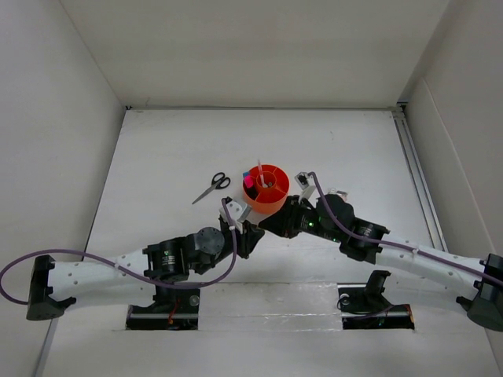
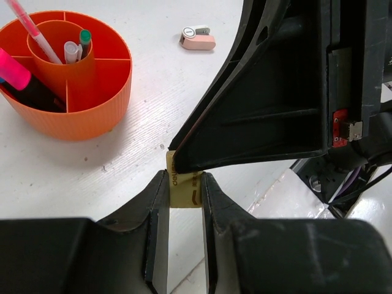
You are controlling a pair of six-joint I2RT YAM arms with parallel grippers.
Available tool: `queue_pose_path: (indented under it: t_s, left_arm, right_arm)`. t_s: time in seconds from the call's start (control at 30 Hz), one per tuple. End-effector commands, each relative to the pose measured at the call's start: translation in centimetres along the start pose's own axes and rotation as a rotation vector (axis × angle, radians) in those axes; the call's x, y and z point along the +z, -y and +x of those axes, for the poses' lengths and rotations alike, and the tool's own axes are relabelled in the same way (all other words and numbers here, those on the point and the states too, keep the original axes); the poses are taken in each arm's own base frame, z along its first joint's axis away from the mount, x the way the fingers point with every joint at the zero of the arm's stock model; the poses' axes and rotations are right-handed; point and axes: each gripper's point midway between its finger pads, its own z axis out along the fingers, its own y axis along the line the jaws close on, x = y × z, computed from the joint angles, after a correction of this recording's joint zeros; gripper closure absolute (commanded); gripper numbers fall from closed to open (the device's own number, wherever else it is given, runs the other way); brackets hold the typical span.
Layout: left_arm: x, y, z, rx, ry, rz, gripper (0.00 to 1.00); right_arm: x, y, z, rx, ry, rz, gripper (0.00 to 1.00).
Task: Sort the stationery into containers
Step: Pick up the stationery from the center of the board.
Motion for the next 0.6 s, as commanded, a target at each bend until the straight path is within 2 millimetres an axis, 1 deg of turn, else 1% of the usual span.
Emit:
queue_pose_path:
  t_s: [0.0, 0.07, 0.2, 0.23, 0.27, 0.3, 0.33, 0.43, 0.47, 0.5, 0.53, 0.57]
  left_arm:
    - [-0.2, -0.3, -1.6, -0.026, 0.067, -0.014, 1.0]
    - [-0.2, -0.7, -1.5, -0.031, 0.069, -0.04, 1.0]
    - [0.1, -1.2, -1.0, -0.026, 0.057, -0.07, 1.0]
    - [0.0, -1.4, -1.3, -0.026, 0.061, -0.083, 1.0]
    - [0.2, -1.4, -1.0, -0.02, 0.052, -0.087, 1.0]
    - [0.2, -1.3, -1.0, -0.029, 0.052, -0.087, 0.95]
    - [0.2, -1.3, -1.0, -0.029, 0.052, -0.087, 0.84]
    - [0.2, -1.0, -0.8, -0.029, 0.042, -0.066, 0.68]
    - [0.1, -0.9, -0.7, -0.025, 0.044, -0.05, 0.58]
    - [-0.1, -0.5, -1.2, -0.037, 0.06, -0.031, 0.51]
    - [-0.3, -0.7, -1.2, -0.04, 0.065, -0.028, 0.46]
    - [-0.3, -0.5, -1.2, -0.04, 0.061, -0.02, 0.43]
  right_arm:
    - [-0.3, -2.9, 0.5, -0.006, -0.025, -0.111, 0.92]
    - [-0.3, -2.9, 0.5, -0.006, -0.025, -0.111, 1.0]
    - [-0.3, -3.0, 0.7, -0.006, -0.032, -0.117, 1.0]
    - [-0.3, -3.0, 0.7, -0.006, -0.032, -0.117, 1.0]
    - [-0.5, -3.2, 0.5, -0.007, -0.025, -0.125, 1.0]
    - [-0.5, -3.1, 0.4, -0.007, -0.018, -0.119, 1.0]
    - [-0.7, -3.4, 0.2, -0.008, -0.012, -0.126, 1.0]
    - [-0.8, -3.4, -0.2, -0.008, 0.009, -0.121, 1.0]
    - [-0.8, -3.4, -0.2, -0.008, 0.009, -0.121, 1.0]
    - [-0.8, -3.4, -0.2, -0.008, 0.009, -0.121, 1.0]
    - [-0.8, -3.3, -0.4, -0.007, 0.017, -0.114, 1.0]
    - [-0.8, -3.2, -0.4, -0.007, 0.017, -0.114, 1.0]
